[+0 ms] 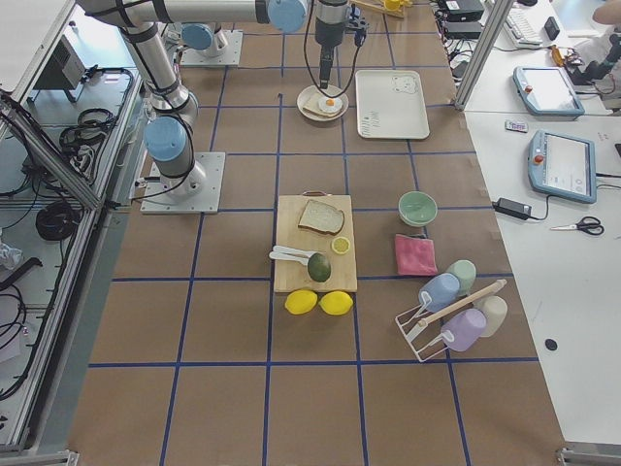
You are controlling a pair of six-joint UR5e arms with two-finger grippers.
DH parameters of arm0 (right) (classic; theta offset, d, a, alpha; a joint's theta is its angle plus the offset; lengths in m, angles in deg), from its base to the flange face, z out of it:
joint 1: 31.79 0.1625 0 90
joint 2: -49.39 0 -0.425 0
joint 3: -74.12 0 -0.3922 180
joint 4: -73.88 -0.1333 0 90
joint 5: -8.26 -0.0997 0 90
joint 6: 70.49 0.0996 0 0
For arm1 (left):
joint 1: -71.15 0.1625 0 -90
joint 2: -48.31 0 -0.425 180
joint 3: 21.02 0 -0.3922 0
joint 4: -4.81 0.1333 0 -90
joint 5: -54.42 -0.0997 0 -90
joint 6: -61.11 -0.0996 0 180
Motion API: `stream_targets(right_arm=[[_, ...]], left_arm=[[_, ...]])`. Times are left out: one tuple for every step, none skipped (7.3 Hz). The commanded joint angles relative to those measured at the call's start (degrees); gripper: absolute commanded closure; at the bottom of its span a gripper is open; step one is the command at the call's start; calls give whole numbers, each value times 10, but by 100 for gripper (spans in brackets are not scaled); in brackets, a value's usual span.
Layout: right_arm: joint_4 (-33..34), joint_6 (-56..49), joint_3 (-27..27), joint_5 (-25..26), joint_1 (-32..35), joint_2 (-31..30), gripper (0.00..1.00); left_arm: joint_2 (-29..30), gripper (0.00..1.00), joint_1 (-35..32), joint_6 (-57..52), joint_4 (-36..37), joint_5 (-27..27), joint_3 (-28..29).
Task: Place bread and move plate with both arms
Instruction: 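Move the right gripper over the bread slice on the cutting board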
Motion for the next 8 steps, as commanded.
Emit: stream_targets(right_arm=[[18,1,2,1,-81,57,0],[38,-6,5,5,-106,74,0],[40,-6,17,22,-109,85,0],[66,-7,30,31,-116,101,0],[104,-8,45,59,-118,117,0],[141,-14,67,84,-121,128,0],[183,-15,89,86,-128,143,1],[197,-15,100,78,-156,167,16]], left_arm=[[0,0,0,-1,0,0,-1],[0,0,0,-1,0,0,-1],[0,0,0,-1,0,0,-1],[0,0,0,-1,0,1,-1],[0,0,-1,-1,-1,0,-1],[0,0,-1,0,0,0,-2],[0,0,-1,-1,0,-3,-5],[0,0,-1,-1,0,-3,-7]])
